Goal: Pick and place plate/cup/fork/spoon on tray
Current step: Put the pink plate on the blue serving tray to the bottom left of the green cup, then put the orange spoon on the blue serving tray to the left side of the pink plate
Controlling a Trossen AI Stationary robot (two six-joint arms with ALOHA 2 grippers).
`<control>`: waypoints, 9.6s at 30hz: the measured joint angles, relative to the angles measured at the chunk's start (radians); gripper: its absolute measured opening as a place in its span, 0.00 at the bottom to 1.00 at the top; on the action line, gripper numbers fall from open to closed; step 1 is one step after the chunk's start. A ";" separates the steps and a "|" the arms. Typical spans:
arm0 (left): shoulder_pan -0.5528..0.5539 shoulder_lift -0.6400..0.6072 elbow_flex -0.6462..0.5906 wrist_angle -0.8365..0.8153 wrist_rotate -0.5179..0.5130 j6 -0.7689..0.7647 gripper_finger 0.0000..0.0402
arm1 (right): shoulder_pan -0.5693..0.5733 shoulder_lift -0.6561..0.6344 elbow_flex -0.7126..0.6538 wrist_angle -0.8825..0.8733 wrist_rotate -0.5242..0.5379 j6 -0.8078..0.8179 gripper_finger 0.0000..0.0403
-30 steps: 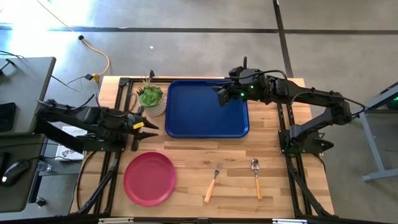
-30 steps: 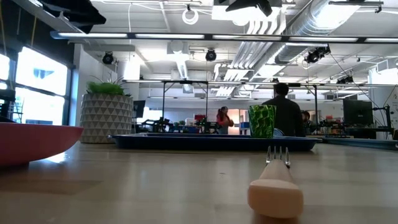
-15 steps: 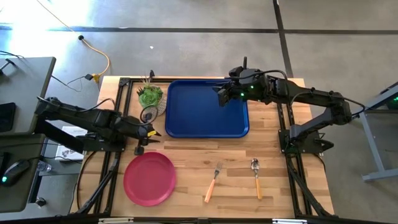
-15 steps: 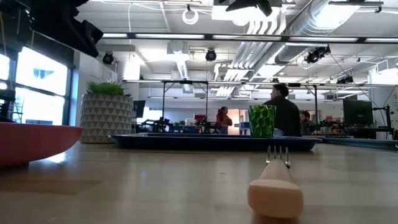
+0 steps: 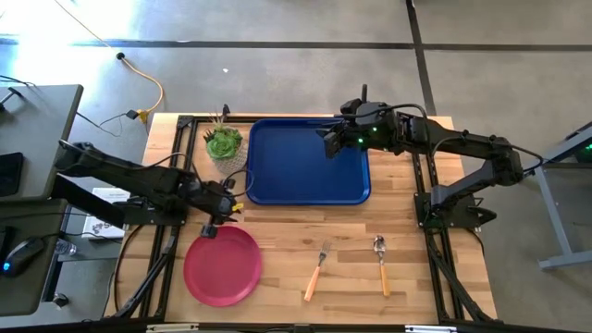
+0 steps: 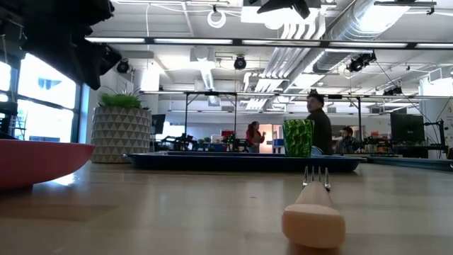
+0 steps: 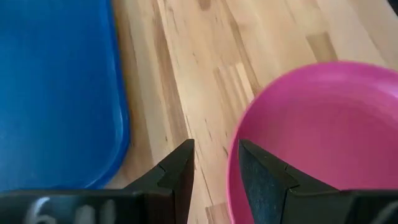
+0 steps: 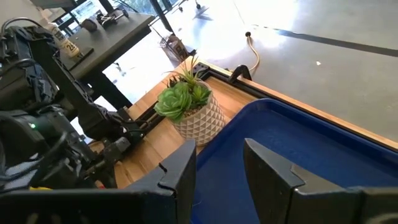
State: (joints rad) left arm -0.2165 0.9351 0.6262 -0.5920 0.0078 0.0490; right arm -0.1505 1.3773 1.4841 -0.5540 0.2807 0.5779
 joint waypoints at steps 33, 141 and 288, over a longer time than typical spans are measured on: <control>-0.113 0.281 0.000 -0.009 -0.003 0.034 0.28 | 0.000 0.001 0.000 -0.019 -0.032 -0.002 0.31; 0.498 0.349 0.291 0.245 -0.169 -0.271 0.00 | -0.116 0.001 0.000 0.007 0.234 -0.056 0.31; 0.677 0.407 0.591 0.028 -0.034 -0.115 0.06 | 0.273 -0.014 0.000 -0.742 -0.154 0.896 0.31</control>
State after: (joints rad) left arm 0.4600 1.3418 1.2175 -0.5638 -0.0261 -0.0660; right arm 0.1224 1.3630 1.4841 -1.2964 0.1262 1.4735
